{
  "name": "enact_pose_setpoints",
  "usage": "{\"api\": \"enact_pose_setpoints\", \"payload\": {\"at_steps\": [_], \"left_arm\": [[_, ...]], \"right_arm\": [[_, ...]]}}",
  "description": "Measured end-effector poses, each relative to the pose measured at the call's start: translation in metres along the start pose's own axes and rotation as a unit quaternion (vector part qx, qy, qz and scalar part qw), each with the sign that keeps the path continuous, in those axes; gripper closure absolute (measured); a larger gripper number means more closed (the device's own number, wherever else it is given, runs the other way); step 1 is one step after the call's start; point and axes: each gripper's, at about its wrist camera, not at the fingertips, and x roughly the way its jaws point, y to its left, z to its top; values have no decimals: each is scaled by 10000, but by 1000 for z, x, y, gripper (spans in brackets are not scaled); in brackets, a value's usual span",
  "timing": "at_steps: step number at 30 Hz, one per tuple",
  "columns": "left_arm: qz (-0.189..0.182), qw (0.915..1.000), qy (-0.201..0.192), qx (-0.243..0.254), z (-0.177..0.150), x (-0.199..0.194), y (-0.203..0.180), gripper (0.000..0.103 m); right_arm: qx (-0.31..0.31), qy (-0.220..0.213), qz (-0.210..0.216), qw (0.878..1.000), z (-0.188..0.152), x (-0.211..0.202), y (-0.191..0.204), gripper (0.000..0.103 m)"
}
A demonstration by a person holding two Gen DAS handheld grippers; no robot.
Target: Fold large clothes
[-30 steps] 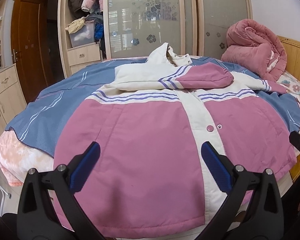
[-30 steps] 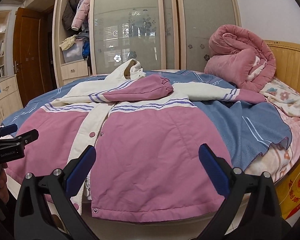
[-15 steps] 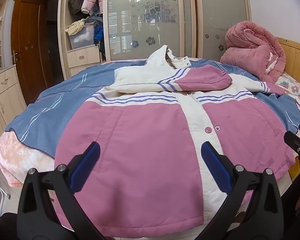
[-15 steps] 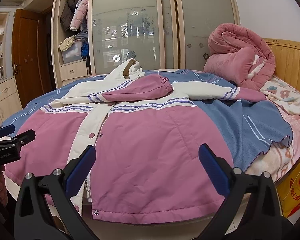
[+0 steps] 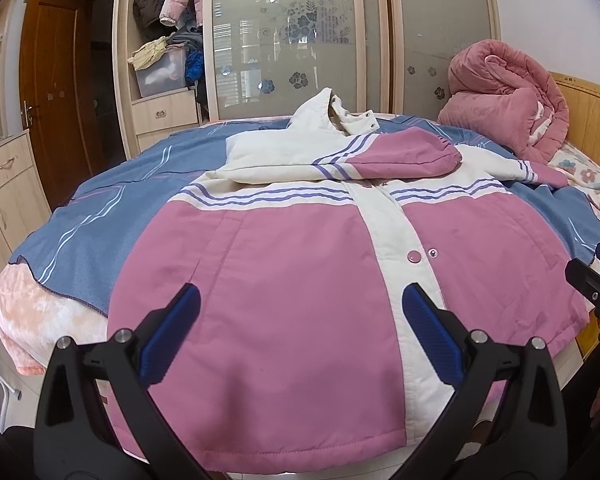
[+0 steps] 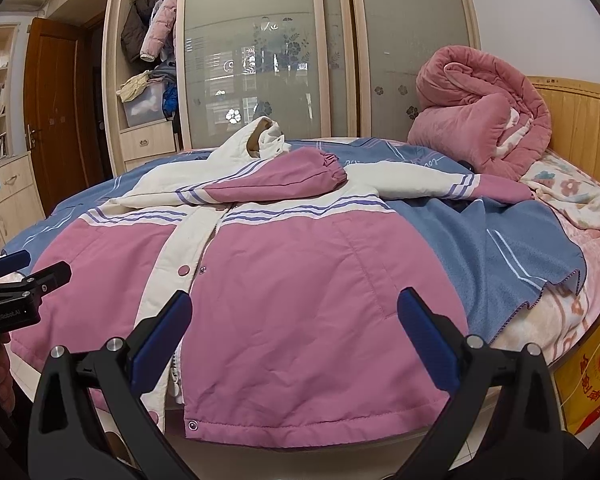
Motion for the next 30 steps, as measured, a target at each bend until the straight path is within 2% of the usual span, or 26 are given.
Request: {"api": "enact_pose_setpoints", "payload": {"at_steps": [16, 19, 23, 27, 30], "left_arm": [[-63, 10000, 27, 0, 0, 0, 0, 2], [-80, 10000, 31, -8, 0, 0, 0, 2], [-104, 9999, 30, -5, 1, 1, 0, 2], [-185, 9998, 30, -85, 3, -1, 2, 2], [-215, 9997, 8, -103, 5, -2, 4, 2]], "right_arm": [[56, 6, 30, 10000, -2, 2, -1, 1], [217, -5, 55, 9997, 1, 1, -10, 1], [861, 193, 163, 9960, 18, 3, -49, 1], [1889, 384, 179, 9811, 51, 8, -123, 1], [2315, 408, 214, 9717, 79, 18, -181, 1]]}}
